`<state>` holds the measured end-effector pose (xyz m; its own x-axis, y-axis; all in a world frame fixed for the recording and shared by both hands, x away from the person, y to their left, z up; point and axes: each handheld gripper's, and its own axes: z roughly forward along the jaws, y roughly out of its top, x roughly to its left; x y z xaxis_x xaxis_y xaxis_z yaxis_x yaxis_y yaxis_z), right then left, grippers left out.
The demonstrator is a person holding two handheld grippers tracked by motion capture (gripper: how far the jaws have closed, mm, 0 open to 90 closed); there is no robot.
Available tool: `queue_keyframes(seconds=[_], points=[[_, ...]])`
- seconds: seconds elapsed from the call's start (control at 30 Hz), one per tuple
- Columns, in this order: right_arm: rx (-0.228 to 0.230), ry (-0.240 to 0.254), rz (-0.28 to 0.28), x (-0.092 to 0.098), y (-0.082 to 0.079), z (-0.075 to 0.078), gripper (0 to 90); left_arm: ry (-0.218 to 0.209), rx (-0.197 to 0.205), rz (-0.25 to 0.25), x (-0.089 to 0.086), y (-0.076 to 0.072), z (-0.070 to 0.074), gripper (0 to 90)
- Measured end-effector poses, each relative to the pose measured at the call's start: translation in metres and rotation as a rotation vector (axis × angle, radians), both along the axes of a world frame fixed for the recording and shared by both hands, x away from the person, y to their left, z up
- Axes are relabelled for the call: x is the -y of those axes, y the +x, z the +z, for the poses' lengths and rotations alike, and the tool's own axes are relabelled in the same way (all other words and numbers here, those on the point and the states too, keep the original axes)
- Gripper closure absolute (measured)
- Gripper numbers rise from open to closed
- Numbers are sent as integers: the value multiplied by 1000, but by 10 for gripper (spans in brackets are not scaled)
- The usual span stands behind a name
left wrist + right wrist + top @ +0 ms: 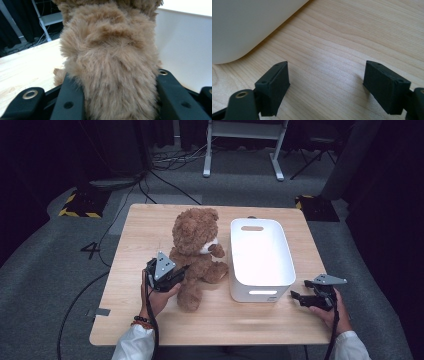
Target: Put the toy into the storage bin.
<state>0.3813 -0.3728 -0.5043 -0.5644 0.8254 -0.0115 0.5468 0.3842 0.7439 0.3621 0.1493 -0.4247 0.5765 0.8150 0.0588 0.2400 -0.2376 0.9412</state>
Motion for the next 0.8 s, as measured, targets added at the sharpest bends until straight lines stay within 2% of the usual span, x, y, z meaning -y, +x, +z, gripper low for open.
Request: queue_keyframes(seconds=[0.4, 0.8], points=[[0, 0, 0, 0, 0, 0, 207, -29, 32, 19, -7, -4, 11, 629], [0, 0, 0, 0, 0, 0, 207, -59, 60, 15, -10, -8, 20, 633]])
